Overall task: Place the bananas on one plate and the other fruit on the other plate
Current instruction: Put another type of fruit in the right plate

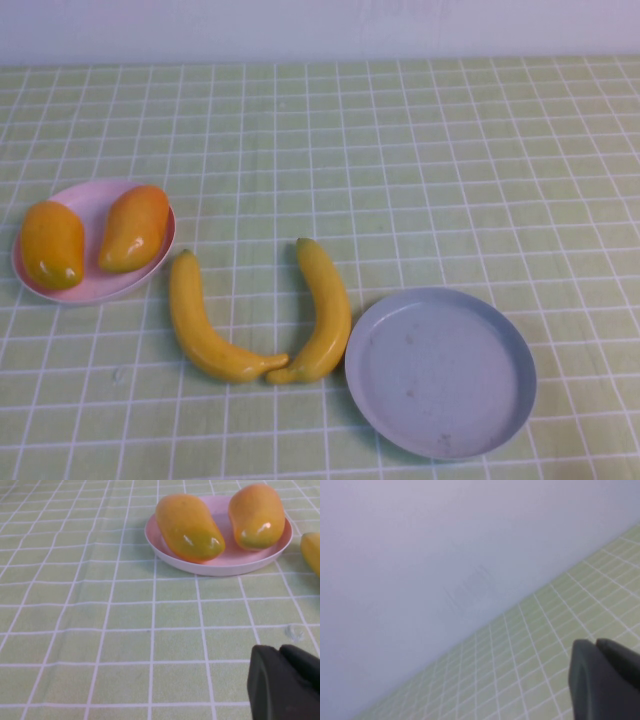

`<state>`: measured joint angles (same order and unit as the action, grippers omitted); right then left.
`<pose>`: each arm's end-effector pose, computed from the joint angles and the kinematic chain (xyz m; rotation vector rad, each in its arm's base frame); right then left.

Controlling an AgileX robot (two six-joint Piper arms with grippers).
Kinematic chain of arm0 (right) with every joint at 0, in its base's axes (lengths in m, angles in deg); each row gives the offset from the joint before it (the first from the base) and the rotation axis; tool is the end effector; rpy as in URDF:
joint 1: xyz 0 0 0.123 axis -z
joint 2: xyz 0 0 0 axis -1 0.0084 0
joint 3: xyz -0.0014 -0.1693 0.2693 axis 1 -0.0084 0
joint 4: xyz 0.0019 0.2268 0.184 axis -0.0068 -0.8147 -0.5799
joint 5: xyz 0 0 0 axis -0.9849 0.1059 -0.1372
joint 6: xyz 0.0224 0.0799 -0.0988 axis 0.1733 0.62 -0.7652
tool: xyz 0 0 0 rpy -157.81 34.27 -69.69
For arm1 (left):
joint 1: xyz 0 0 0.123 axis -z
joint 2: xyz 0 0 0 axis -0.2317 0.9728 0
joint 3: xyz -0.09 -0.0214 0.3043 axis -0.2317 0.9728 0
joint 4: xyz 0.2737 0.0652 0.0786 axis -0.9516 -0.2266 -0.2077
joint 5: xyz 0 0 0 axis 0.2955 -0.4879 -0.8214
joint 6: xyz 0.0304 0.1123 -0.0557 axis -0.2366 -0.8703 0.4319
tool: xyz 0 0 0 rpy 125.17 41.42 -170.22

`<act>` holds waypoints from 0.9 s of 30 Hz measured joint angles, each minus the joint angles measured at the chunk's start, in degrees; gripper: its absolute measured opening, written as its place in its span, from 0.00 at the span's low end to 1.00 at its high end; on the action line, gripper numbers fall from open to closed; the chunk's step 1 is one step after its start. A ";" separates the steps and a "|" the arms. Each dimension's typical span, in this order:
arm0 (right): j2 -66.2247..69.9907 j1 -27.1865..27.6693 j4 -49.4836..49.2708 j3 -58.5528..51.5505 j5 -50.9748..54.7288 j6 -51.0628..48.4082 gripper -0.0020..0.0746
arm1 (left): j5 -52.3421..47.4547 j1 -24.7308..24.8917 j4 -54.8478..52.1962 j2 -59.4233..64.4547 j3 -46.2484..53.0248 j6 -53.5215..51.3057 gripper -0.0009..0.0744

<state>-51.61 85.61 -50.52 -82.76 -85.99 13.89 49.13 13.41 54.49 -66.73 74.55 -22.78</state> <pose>0.1015 0.0076 0.2065 0.4450 1.4640 0.5902 0.0965 0.0022 0.1595 0.0286 1.8719 0.0447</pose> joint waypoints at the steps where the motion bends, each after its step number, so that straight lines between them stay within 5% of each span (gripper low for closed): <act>1: 0.00 0.00 -1.96 0.00 0.43 0.00 0.00 | 0.00 0.00 0.00 0.00 0.00 0.00 0.01; 9: 9.04 0.00 -5.24 7.70 19.99 0.00 0.00 | 0.00 0.00 0.00 0.00 0.00 0.00 0.01; 21: 47.17 -0.28 10.37 35.54 48.57 -2.56 0.00 | 0.00 0.00 0.00 0.00 0.00 0.00 0.01; 27: 63.04 -10.99 17.46 46.55 49.61 0.21 0.01 | 0.00 0.00 0.00 0.00 0.00 0.00 0.01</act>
<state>11.43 74.62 -33.07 -36.22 -36.38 14.10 49.13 13.41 54.49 -66.73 74.55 -22.78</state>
